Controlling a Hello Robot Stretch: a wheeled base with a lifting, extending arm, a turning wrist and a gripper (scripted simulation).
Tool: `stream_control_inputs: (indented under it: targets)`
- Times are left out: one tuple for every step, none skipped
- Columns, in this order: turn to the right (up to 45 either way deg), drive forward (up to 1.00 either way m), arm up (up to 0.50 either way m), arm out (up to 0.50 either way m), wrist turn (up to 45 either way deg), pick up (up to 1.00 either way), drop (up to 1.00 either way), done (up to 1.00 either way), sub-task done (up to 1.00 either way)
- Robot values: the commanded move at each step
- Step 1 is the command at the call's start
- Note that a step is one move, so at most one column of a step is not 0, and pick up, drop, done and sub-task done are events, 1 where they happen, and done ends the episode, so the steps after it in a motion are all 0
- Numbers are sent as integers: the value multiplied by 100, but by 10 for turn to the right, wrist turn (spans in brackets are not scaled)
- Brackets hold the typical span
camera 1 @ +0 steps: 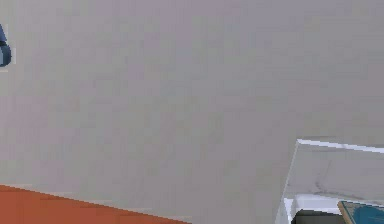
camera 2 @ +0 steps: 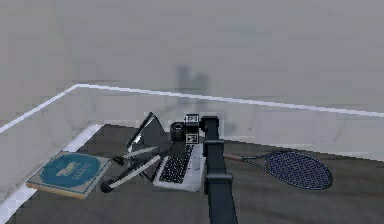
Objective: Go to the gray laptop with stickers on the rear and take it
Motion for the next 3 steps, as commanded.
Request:
stream_control_inputs:
  targets:
    - [0,0,0,0,450,0,0,0,0]
    - [0,0,0,0,450,0,0,0,0]
    - [0,0,0,0,90,0,0,0,0]
